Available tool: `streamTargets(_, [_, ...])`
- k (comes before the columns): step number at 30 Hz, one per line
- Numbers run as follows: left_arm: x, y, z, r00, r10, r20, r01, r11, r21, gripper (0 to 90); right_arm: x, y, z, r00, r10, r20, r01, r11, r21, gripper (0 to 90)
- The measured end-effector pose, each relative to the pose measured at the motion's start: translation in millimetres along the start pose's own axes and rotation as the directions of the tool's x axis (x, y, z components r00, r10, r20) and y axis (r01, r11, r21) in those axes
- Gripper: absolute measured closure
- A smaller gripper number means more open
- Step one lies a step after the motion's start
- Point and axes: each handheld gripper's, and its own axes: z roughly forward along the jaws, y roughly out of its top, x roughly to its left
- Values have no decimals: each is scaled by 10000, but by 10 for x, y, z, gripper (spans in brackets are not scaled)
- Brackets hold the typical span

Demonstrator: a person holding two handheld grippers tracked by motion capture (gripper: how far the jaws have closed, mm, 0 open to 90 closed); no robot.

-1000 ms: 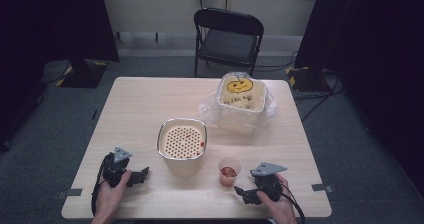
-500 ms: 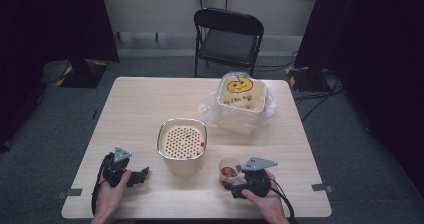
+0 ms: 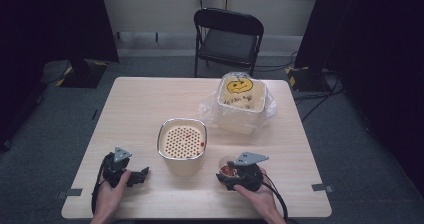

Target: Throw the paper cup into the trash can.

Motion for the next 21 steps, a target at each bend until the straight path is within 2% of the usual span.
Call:
streamTargets(6, [5, 1, -3, 10000, 73, -12, -73, 10000, 40, 0, -46, 24, -28, 9999, 17, 127, -17, 10000, -12, 395])
streamTargets(13, [4, 1, -2, 10000, 62, -10, -62, 10000, 34, 0, -67, 187, -50, 9998, 34, 178, -28, 9993, -374, 398])
streamTargets(21, [-1, 0, 1, 10000, -13, 16, 13, 10000, -9, 0, -81, 334, -75, 9992, -25, 405, 45, 9988, -479, 407])
